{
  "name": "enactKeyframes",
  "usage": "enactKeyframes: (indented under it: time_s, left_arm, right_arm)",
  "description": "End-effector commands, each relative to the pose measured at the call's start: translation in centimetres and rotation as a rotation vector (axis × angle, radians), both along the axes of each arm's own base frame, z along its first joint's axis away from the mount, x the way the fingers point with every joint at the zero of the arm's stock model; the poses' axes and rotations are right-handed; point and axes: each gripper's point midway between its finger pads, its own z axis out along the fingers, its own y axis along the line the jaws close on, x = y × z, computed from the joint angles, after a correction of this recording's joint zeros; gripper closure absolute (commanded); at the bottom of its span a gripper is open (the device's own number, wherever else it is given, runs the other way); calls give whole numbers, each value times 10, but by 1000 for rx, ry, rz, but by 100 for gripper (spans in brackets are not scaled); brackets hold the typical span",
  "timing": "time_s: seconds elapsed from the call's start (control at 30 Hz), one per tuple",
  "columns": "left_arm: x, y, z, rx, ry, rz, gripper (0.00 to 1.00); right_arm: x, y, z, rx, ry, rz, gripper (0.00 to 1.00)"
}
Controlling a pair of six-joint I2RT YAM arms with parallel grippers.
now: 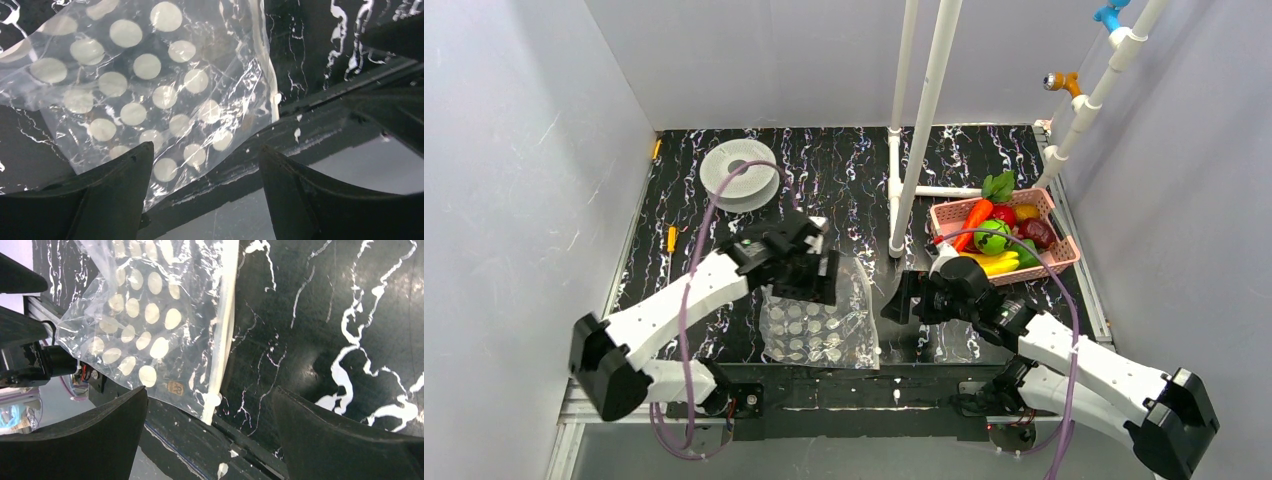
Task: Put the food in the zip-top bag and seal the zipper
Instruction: Pick up the zipper food storage bag at the center of the board.
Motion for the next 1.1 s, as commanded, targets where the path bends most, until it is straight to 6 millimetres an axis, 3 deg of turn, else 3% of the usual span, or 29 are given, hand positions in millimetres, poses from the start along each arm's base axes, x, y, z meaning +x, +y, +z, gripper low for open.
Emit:
enactKeyframes:
  time_s: [0.0, 0.1, 0.3, 0.5, 0.63, 0.9, 1.07]
  left_arm:
    - [21, -26, 3, 92, -134, 128, 25]
    - [21, -46, -8, 147, -188, 105, 22]
    - [17, -57, -60, 267, -118, 71, 20]
    - [15, -73, -94, 248, -79, 20, 19]
    - [12, -70, -109, 243, -73, 22, 22]
    - [5, -61, -127, 241, -70, -4, 51]
    - [4, -61, -123, 208, -97, -43, 82]
  right_arm:
    - [4, -9, 2, 41, 13, -122, 0]
    - [6, -23, -1, 31, -4, -194, 0]
    - [4, -38, -1, 15, -32, -227, 0]
    - [3, -38, -6, 23, -29, -233, 0]
    - [3, -37, -8, -1, -21, -214, 0]
    - [3, -27, -10, -6, -4, -171, 0]
    - [3, -21, -10, 5, 9, -151, 0]
